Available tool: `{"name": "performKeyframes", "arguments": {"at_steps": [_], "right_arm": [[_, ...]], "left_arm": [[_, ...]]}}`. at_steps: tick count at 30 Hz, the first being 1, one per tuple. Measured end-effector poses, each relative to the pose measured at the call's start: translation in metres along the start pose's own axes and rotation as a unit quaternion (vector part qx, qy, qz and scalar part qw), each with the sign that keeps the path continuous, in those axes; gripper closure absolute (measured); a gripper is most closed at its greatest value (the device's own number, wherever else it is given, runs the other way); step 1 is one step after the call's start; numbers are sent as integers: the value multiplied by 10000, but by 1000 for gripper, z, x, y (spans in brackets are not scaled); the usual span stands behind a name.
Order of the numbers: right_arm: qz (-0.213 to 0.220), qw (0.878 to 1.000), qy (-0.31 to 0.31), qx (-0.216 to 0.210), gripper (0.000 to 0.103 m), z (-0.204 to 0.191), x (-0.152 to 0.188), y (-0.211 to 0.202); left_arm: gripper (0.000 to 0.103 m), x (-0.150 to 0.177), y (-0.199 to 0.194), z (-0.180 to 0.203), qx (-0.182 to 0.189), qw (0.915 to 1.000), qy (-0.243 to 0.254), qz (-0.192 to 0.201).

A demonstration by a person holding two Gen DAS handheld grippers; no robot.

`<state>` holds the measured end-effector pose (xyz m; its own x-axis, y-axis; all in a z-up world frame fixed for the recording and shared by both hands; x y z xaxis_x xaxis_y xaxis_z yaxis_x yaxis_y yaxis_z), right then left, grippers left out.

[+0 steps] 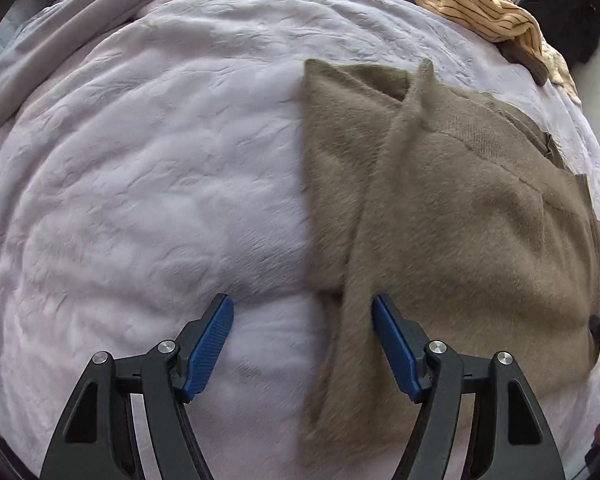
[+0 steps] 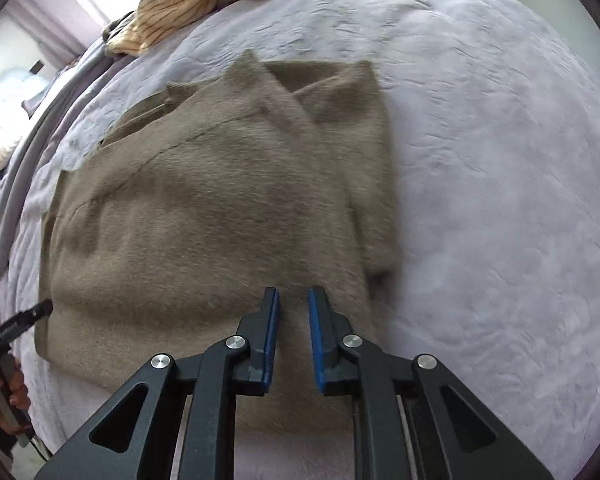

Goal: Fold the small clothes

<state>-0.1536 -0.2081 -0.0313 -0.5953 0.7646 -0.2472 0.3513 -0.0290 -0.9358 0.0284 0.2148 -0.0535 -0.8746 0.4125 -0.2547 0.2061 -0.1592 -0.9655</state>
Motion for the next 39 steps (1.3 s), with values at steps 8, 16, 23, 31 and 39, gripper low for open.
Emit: {"name": "performKeyframes", "arguments": {"at_steps": [8, 16, 23, 31, 39], "right_arm": [[-644, 9724, 1774, -1372, 46, 17, 45, -29], [-545, 9446, 2828, -1572, 102, 42, 24, -8], [-619, 9445, 2819, -1571, 55, 48, 42, -30], [-637, 9541, 2722, -1074, 96, 59, 37, 5], [-441, 9739, 2207, -293, 92, 49, 53, -23]], "left_arm": [[30, 30, -1, 5, 1177, 9888, -783, -475], [92, 19, -11, 22, 1067, 9934, -368, -205], [92, 28, -6, 14, 983, 9944, -308, -246], [91, 32, -4, 23, 690, 9972, 19, -279], [91, 26, -15, 34, 472, 9981, 202, -332]]}}
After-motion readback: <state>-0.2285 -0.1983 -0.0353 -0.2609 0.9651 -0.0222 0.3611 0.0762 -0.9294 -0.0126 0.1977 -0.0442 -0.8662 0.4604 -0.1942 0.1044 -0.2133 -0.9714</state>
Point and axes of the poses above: each gripper's, at about its wrist camera, not at the fingertips, and y roughly the way its jaws point, z to its right, x to its underside, the point moved 8 cm from there along y, roughly the way its jaws point, and after that the axes turned 13 degrees about y, right-handed, at the moved point
